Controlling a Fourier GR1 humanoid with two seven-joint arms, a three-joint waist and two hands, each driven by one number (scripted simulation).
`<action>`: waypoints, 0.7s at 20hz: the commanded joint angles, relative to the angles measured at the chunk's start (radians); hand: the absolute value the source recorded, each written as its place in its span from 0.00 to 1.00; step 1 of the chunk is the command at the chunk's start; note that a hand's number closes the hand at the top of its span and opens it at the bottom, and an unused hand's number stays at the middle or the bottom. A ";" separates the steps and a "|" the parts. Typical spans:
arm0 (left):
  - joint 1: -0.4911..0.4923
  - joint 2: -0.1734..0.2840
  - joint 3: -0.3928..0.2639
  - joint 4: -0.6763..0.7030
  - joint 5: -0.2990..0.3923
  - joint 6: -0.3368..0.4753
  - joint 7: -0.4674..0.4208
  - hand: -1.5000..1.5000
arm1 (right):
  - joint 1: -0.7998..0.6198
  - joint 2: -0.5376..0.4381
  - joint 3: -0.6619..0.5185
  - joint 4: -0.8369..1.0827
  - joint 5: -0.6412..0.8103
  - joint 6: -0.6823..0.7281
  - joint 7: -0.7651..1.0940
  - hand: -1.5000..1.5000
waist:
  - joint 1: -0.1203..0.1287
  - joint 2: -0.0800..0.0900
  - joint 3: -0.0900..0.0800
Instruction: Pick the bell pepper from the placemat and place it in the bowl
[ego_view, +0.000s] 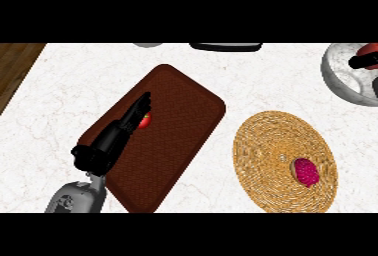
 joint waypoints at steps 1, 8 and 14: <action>-0.002 -0.003 -0.005 -0.009 -0.015 0.011 0.013 0.50 | -0.004 -0.019 -0.100 0.063 -0.112 0.136 -0.056 1.00 | 0.000 -0.002 0.001; 0.049 0.002 -0.011 -0.015 -0.015 -0.004 -0.027 0.50 | 0.076 -0.053 -0.203 0.020 -0.228 0.107 -0.318 0.00 | 0.007 0.001 0.002; 0.011 0.003 0.012 0.012 -0.009 -0.006 -0.018 0.50 | 0.081 -0.076 -0.272 -0.032 -0.292 -0.029 -0.362 0.00 | 0.002 0.000 0.002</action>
